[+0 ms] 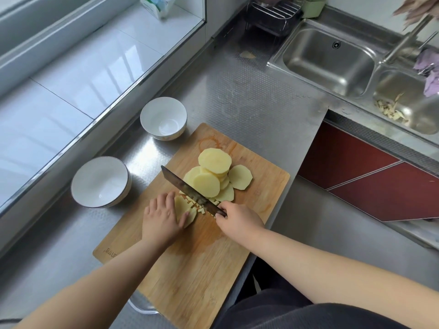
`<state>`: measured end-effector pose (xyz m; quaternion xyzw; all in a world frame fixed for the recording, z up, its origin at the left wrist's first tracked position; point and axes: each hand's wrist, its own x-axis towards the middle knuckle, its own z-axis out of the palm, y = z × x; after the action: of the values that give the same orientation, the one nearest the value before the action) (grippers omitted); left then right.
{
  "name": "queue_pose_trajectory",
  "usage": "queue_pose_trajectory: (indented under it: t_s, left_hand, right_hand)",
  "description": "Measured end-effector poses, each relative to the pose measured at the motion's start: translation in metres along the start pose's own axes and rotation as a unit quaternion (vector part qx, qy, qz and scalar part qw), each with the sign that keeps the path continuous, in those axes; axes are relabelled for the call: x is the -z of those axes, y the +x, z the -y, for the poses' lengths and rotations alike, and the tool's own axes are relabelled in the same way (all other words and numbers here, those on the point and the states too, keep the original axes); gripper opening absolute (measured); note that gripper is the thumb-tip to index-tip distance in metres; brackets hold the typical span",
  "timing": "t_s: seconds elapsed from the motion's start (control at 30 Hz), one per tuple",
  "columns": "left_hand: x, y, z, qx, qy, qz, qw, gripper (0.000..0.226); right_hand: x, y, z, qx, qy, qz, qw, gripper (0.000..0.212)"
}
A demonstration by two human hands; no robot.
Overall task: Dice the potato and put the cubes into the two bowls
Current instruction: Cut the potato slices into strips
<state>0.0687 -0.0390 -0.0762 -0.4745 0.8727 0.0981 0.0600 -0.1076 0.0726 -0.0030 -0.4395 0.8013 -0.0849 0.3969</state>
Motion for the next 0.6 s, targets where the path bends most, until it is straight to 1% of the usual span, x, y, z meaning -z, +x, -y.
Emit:
queue_pose_trajectory:
  t_s: [0.07, 0.13, 0.2, 0.23, 0.3, 0.4, 0.6]
  left_hand:
    - [0.001, 0.001, 0.006, -0.062, 0.001, -0.045, 0.997, 0.053]
    - [0.002, 0.003, 0.014, -0.173, 0.002, -0.074, 0.982, 0.037]
    - [0.003, 0.004, 0.021, -0.278, 0.013, -0.063, 0.958, 0.031]
    - [0.003, 0.005, 0.024, -0.304, 0.017, -0.052, 0.951, 0.031]
    - [0.001, 0.007, 0.025, -0.317, 0.018, -0.032, 0.948, 0.030]
    - [-0.002, 0.009, 0.024, -0.303, 0.010, -0.017, 0.953, 0.032]
    - [-0.004, 0.011, 0.027, -0.262, 0.008, 0.026, 0.965, 0.034]
  right_hand:
    - [0.000, -0.001, 0.002, 0.002, -0.003, 0.003, 1.000, 0.026]
    - [0.000, -0.002, 0.003, 0.006, -0.006, 0.006, 1.000, 0.027]
    - [-0.002, -0.003, 0.005, 0.012, -0.014, 0.010, 1.000, 0.029]
    - [-0.004, -0.004, 0.006, 0.017, -0.026, 0.012, 0.999, 0.031]
    - [-0.007, -0.004, 0.008, 0.033, -0.057, 0.013, 0.998, 0.033]
    - [-0.012, -0.005, 0.011, 0.046, -0.100, 0.019, 0.994, 0.032]
    - [-0.019, -0.002, 0.020, 0.001, -0.154, 0.058, 0.986, 0.026]
